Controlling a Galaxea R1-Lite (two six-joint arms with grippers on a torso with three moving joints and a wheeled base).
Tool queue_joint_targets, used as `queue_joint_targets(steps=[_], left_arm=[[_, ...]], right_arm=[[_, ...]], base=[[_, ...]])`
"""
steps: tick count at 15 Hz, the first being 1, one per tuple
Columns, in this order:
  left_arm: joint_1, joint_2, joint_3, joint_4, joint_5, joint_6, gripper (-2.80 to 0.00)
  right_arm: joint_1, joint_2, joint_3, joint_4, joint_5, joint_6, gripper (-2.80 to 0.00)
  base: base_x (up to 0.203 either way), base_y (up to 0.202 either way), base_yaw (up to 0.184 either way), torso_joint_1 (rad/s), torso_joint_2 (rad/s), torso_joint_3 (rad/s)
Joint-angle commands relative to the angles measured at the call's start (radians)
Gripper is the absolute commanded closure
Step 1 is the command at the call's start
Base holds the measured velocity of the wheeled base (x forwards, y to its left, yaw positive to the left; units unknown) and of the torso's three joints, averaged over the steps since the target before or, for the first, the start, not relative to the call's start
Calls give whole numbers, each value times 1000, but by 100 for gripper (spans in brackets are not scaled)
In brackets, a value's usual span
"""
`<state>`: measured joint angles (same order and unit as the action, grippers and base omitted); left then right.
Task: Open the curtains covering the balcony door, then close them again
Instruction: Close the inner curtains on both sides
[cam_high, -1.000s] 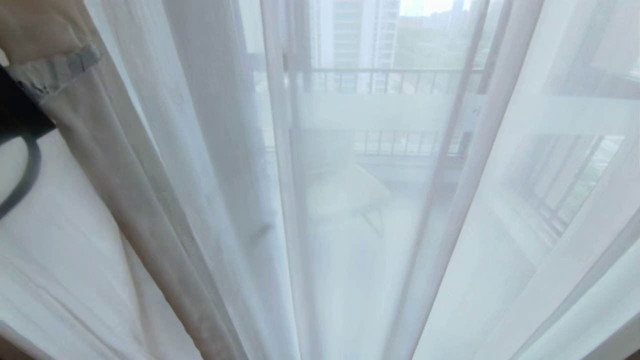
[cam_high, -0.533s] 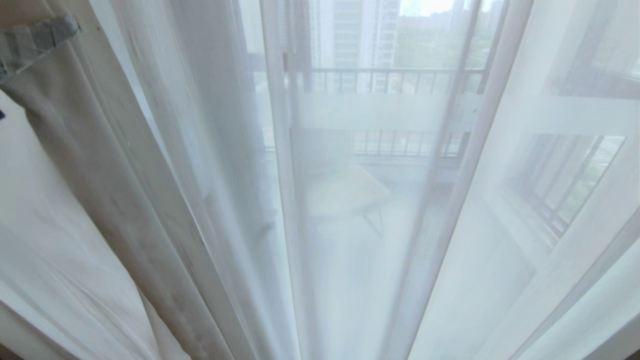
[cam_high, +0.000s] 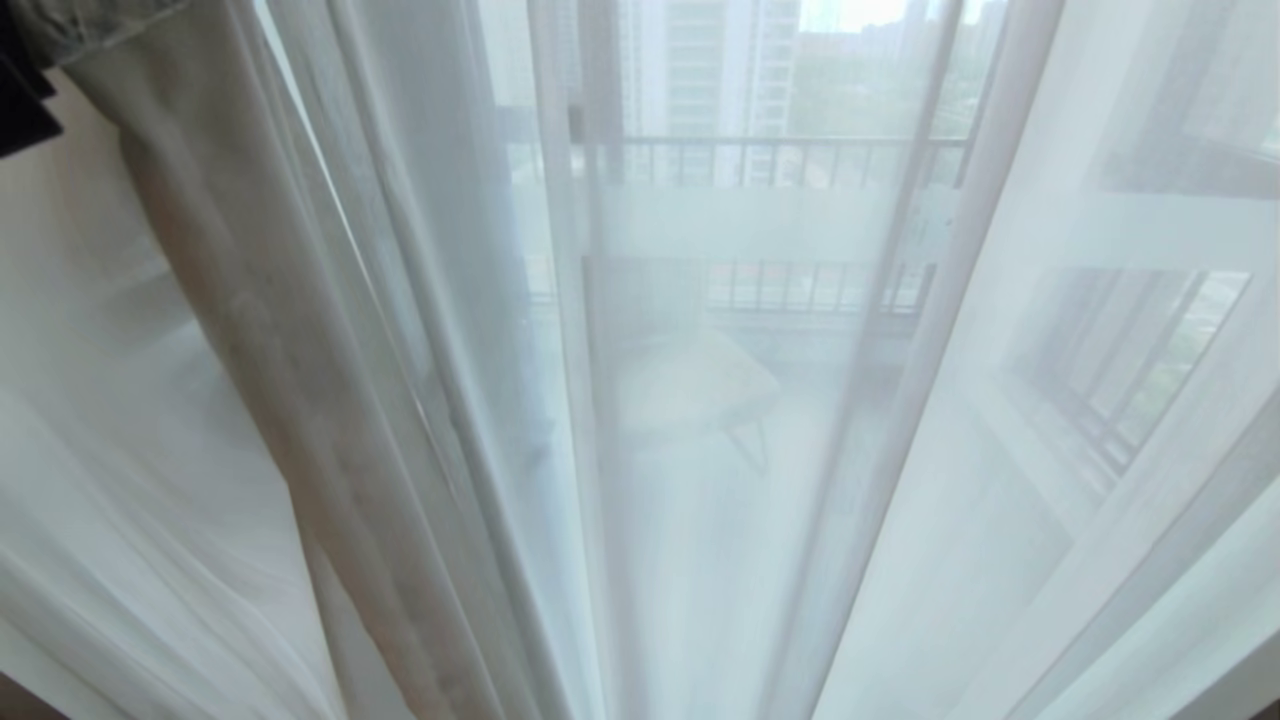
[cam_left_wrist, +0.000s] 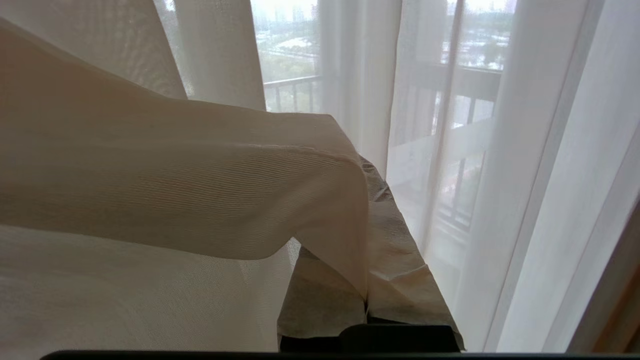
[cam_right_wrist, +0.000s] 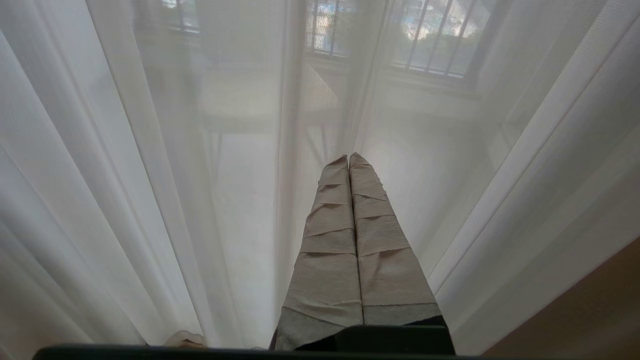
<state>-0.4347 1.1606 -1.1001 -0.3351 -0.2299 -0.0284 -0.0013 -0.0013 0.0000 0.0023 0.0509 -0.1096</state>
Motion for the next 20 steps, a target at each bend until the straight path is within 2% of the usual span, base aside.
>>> queue_joint_targets(steps=[1, 7, 10, 20], left_arm=[[-52, 94, -62, -2, 4, 9, 0], [-206, 297, -244, -2, 26, 42, 0], [-283, 379, -302, -4, 58, 57, 0], [-394, 575, -450, -4, 63, 77, 0]], right_arm=[[1, 1, 0, -1, 1, -1, 0], [0, 1, 0, 1, 1, -1, 0], [0, 1, 0, 1, 1, -1, 0], [0, 1, 0, 0, 1, -1, 0]], base=[[0, 0, 0, 0, 0, 0], [0, 0, 0, 0, 0, 0], [0, 0, 0, 0, 0, 0], [0, 0, 0, 0, 0, 0]])
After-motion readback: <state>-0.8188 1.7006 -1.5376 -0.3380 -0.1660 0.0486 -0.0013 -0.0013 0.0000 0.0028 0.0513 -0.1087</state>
